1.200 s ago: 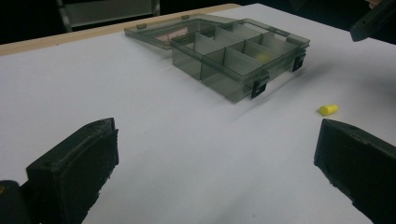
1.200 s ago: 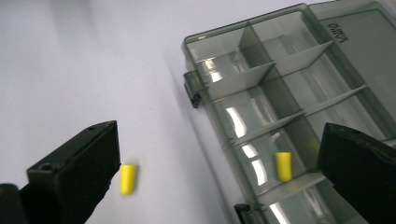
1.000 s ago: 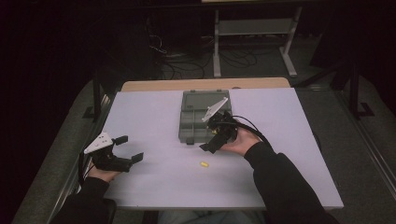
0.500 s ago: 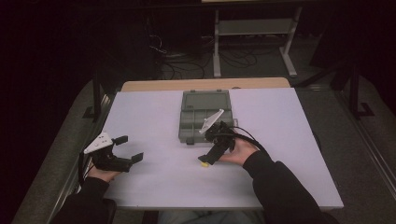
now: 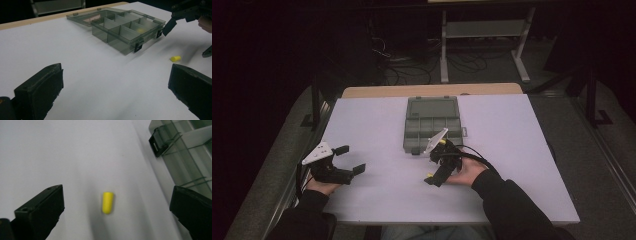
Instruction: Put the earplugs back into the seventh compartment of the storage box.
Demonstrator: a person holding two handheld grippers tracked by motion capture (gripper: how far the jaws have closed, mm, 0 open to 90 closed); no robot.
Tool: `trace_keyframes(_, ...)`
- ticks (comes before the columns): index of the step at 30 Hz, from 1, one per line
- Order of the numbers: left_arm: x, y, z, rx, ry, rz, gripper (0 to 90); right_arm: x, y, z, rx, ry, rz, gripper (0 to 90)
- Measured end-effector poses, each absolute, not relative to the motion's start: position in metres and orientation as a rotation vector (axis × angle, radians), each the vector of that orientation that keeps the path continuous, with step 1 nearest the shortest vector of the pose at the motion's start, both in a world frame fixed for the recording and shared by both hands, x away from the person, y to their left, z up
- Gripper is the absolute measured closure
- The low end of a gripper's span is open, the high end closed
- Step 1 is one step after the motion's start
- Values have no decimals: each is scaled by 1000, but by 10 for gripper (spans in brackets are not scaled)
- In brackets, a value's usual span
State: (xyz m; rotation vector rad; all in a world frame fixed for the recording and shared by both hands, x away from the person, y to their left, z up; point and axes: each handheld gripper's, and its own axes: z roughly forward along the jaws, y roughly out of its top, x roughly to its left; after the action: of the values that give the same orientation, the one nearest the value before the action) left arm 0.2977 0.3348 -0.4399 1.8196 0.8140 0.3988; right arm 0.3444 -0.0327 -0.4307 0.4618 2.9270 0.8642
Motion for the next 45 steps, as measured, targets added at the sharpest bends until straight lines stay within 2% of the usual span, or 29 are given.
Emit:
trace_keyframes(7, 298, 335, -440, 1821, 814, 399, 0, 340, -32, -437, 440, 2945, 834, 0)
trace_keyframes(15, 298, 335, -440, 1821, 813, 398, 0, 338, -32, -442, 408, 2969, 819, 145)
trace_keyframes(29, 298, 335, -440, 1822, 811, 396, 0, 339, -30, -446, 418, 2979, 776, 597)
trace_keyframes(36, 298, 335, -440, 1821, 809, 395, 0, 339, -30, -447, 415, 2986, 772, 774)
trace_keyframes(45, 298, 335, -440, 1819, 810, 396, 0, 339, -32, -444, 406, 2987, 788, 792)
